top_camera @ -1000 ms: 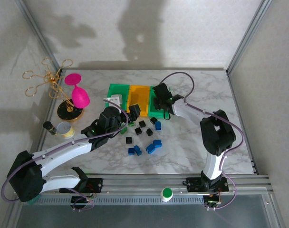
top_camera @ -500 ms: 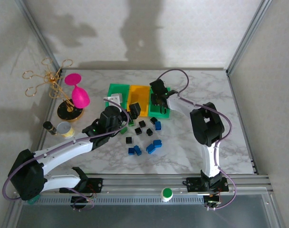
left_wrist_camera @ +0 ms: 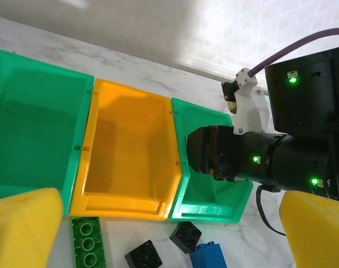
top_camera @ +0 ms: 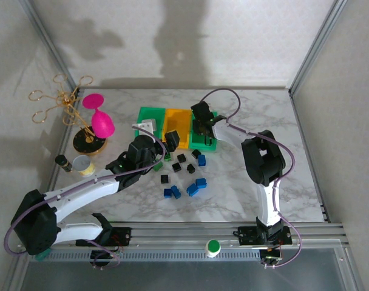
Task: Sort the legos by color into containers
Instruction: Place the lego in the container, then pick up the lego from the center of the table.
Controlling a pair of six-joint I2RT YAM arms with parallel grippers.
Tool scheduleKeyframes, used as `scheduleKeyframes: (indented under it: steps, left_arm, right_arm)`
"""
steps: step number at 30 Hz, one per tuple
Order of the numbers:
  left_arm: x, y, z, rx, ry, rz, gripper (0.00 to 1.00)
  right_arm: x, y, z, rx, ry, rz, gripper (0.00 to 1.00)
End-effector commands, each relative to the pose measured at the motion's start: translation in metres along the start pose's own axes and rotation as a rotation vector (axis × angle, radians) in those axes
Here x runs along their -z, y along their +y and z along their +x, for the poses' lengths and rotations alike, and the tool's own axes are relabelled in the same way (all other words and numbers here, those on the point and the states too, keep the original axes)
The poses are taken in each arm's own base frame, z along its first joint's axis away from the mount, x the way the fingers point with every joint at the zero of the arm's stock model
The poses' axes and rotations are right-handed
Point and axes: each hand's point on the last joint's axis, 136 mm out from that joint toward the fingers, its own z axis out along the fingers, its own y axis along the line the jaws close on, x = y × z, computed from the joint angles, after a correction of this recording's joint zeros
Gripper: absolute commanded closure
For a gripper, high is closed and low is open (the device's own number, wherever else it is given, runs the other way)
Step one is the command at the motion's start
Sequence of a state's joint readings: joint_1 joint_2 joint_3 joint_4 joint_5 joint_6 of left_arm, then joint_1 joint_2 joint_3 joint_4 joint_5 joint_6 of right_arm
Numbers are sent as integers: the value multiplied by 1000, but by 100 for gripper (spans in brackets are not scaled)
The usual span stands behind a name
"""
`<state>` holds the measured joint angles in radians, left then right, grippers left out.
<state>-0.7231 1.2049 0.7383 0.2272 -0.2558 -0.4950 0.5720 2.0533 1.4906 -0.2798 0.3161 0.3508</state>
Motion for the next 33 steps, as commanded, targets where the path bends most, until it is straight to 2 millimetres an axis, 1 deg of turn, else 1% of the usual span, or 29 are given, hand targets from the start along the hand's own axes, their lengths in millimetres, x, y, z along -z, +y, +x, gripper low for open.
scheduleKeyframes:
  steps: [1,4,8,12,14,18,22,26,28,29,33]
  left_arm:
    - [0,-3,-6,12,-22,2,1]
    - [1,-6,-8,19,-20,12,1]
    - [4,-10,-7,27,-9,35,1]
    - [7,-15,-5,28,17,64,1]
    - [11,-19,-3,24,36,93,1]
    - [17,-15,4,32,61,92,1]
    - [24,-10,18,49,98,105,1]
    - [31,-4,28,61,121,110,1]
    - [34,-3,32,67,132,114,1]
    - [35,-2,34,71,135,117,1]
    - [39,2,39,83,139,114,1]
  right_arm:
    - [14,-6,-19,-4,-49,10,60]
    - [32,-5,-30,-19,-82,-14,59]
    - [55,-6,-35,-25,-104,-32,56]
    - [79,-8,-32,-28,-119,-54,54]
    - [90,-10,-24,-33,-113,-67,52]
    - [109,-10,-2,-48,-91,-100,49]
    - [124,-10,28,-57,-54,-115,46]
    - [128,-7,66,-59,11,-123,43]
    - [128,-15,80,-74,27,-101,41]
    - [130,-8,89,-59,36,-111,41]
    - [122,-2,117,-51,80,-139,39]
